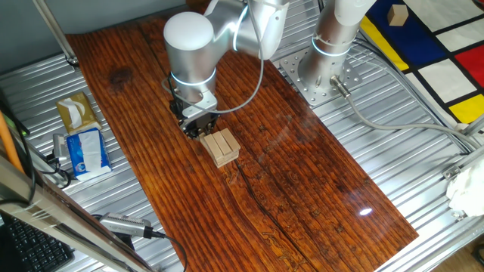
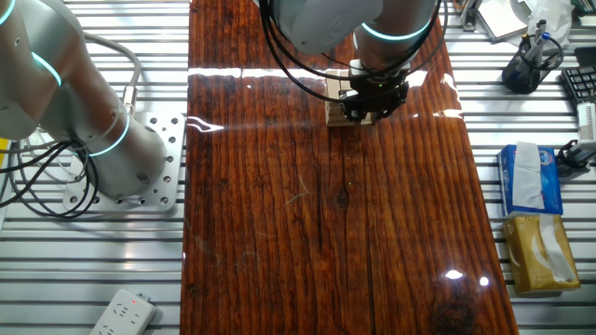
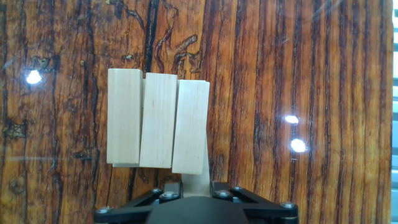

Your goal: Play Jenga

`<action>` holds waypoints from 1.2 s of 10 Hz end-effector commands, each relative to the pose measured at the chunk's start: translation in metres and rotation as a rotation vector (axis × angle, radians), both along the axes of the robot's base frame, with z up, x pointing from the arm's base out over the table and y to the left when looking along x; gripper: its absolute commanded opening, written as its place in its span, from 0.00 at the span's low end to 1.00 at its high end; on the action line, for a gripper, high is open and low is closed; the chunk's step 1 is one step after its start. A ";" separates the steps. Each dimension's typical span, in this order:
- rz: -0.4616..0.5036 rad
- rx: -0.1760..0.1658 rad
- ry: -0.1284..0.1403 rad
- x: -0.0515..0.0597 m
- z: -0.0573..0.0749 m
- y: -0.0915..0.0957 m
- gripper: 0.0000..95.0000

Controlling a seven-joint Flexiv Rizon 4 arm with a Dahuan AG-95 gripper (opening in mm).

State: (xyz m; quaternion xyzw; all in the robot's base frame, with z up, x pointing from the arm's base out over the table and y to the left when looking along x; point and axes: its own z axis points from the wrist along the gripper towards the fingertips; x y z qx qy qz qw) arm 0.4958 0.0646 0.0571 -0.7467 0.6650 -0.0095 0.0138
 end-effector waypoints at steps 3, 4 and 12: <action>-0.002 -0.001 -0.004 0.000 -0.001 0.000 0.00; -0.003 0.001 -0.004 0.000 -0.001 0.000 0.00; -0.013 -0.003 -0.003 0.000 0.000 0.000 0.00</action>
